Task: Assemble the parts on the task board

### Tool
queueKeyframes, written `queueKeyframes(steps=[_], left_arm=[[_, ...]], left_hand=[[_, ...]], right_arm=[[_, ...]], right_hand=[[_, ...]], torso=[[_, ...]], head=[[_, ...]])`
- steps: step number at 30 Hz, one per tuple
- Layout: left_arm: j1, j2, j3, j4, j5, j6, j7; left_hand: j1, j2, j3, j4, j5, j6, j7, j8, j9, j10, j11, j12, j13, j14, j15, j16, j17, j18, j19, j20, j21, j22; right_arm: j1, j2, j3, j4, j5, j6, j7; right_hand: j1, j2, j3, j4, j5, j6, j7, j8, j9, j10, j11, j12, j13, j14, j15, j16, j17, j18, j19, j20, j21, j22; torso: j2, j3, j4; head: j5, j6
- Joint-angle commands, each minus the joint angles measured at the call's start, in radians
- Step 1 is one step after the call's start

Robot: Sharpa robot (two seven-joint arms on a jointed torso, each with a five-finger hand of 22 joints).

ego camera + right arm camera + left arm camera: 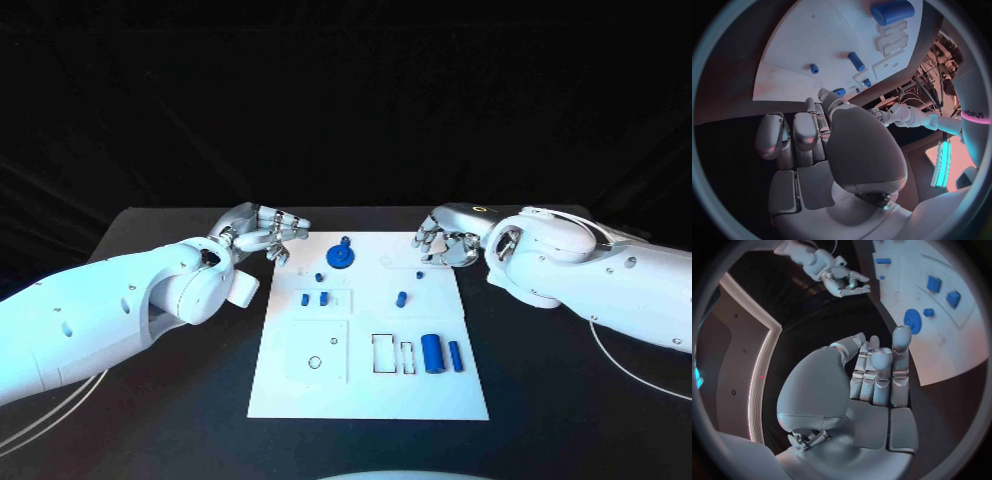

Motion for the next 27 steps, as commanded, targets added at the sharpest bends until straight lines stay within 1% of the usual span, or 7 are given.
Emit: queueKeyframes(steps=[1, 2, 5, 8, 14, 19, 27], left_arm=[[-0.004, -0.011, 0.001, 0.026, 0.363, 0.009, 0.131], [-0.006, -0.015, 0.0, 0.032, 0.371, 0.01, 0.137], [-0.008, -0.022, 0.0, 0.044, 0.385, 0.008, 0.153], [-0.009, -0.026, 0.0, 0.052, 0.392, 0.007, 0.165], [-0.011, -0.031, 0.0, 0.065, 0.398, 0.009, 0.173], [-0.011, -0.035, 0.0, 0.071, 0.399, 0.01, 0.175], [-0.011, -0.04, 0.0, 0.073, 0.399, 0.01, 0.174]], left_hand=[[-0.009, 0.001, -0.014, 0.001, 0.005, -0.003, 0.0, 0.006, -0.001, -0.005, -0.001, 0.01, 0.002, -0.009, 0.002, -0.006, -0.011, 0.019, -0.009, 0.0, -0.018, -0.011], [-0.015, 0.001, -0.021, 0.005, 0.004, -0.004, 0.0, 0.006, -0.002, -0.007, 0.0, 0.012, 0.003, -0.011, 0.003, -0.007, -0.014, 0.019, -0.011, 0.0, -0.024, -0.015], [-0.029, -0.002, -0.044, 0.014, 0.001, -0.009, 0.001, 0.006, -0.003, -0.016, 0.002, 0.018, 0.005, -0.016, 0.005, -0.01, -0.022, 0.02, -0.015, 0.002, -0.041, -0.026], [-0.03, -0.002, -0.054, 0.016, 0.0, -0.012, 0.001, 0.006, -0.003, -0.022, 0.002, 0.022, 0.006, -0.02, 0.005, -0.012, -0.028, 0.022, -0.018, 0.003, -0.054, -0.035], [-0.03, -0.002, -0.058, 0.016, 0.0, -0.013, 0.001, 0.006, -0.003, -0.023, 0.003, 0.024, 0.007, -0.021, 0.005, -0.013, -0.032, 0.023, -0.019, 0.003, -0.061, -0.039], [-0.029, -0.001, -0.063, 0.016, 0.001, -0.013, 0.001, 0.007, -0.003, -0.025, 0.003, 0.027, 0.008, -0.024, 0.006, -0.015, -0.036, 0.024, -0.021, 0.003, -0.069, -0.044], [-0.026, 0.001, -0.068, 0.015, 0.001, -0.014, 0.002, 0.008, -0.004, -0.028, 0.003, 0.031, 0.009, -0.027, 0.006, -0.017, -0.042, 0.025, -0.022, 0.003, -0.078, -0.05]], right_arm=[[-0.007, 0.004, 0.0, 0.005, -0.199, 0.044, -0.034], [-0.009, 0.006, 0.0, 0.006, -0.21, 0.046, -0.037], [-0.014, 0.014, -0.002, 0.003, -0.232, 0.056, -0.043], [-0.019, 0.023, -0.006, 0.001, -0.246, 0.073, -0.047], [-0.033, 0.033, -0.009, -0.002, -0.258, 0.106, -0.048], [-0.039, 0.038, -0.01, -0.006, -0.261, 0.122, -0.048], [-0.043, 0.048, -0.011, -0.017, -0.265, 0.137, -0.051]], right_hand=[[-0.004, -0.014, 0.012, -0.001, -0.01, 0.005, -0.003, -0.007, -0.002, 0.006, -0.005, -0.009, -0.022, 0.012, -0.012, -0.01, -0.005, 0.018, -0.001, -0.011, -0.009, -0.003], [-0.005, -0.016, 0.015, -0.001, -0.013, 0.005, -0.003, -0.008, -0.002, 0.006, -0.005, -0.012, -0.028, 0.012, -0.013, -0.012, -0.008, 0.018, -0.001, -0.012, -0.01, -0.004], [-0.008, -0.021, 0.022, -0.001, -0.02, 0.005, -0.004, -0.01, -0.002, 0.003, -0.004, -0.019, -0.043, 0.011, -0.015, -0.018, -0.013, 0.019, -0.004, -0.015, -0.014, -0.01], [-0.012, -0.027, 0.028, -0.001, -0.027, 0.004, -0.003, -0.012, -0.003, -0.006, -0.002, -0.028, -0.06, 0.011, -0.015, -0.024, -0.02, 0.02, -0.007, -0.015, -0.02, -0.017], [-0.016, -0.032, 0.033, -0.003, -0.036, 0.004, -0.002, -0.012, -0.004, -0.016, 0.0, -0.036, -0.078, 0.01, -0.014, -0.032, -0.027, 0.021, -0.01, -0.015, -0.026, -0.024], [-0.016, -0.029, 0.037, -0.003, -0.038, 0.008, -0.002, -0.01, -0.003, -0.015, -0.001, -0.036, -0.084, 0.01, -0.014, -0.034, -0.029, 0.022, -0.011, -0.015, -0.027, -0.026], [-0.017, -0.021, 0.05, -0.005, -0.036, 0.022, -0.002, -0.007, -0.001, -0.001, -0.001, -0.033, -0.1, 0.011, -0.015, -0.036, -0.03, 0.022, -0.01, -0.016, -0.03, -0.027]], torso=[[0.001, 0.0011, -0.0017], [0.001, 0.0014, -0.0021], [0.001, 0.0008, -0.001], [0.001, 0.0011, -0.0012], [0.001, 0.0008, 0.0001], [0.001, 0.0006, 0.0], [0.001, 0.0017, 0.0006]], head=[[-0.008, 0.002], [-0.009, 0.002], [-0.013, 0.003], [-0.012, 0.005], [-0.012, 0.002], [-0.01, 0.0], [-0.011, -0.004]])
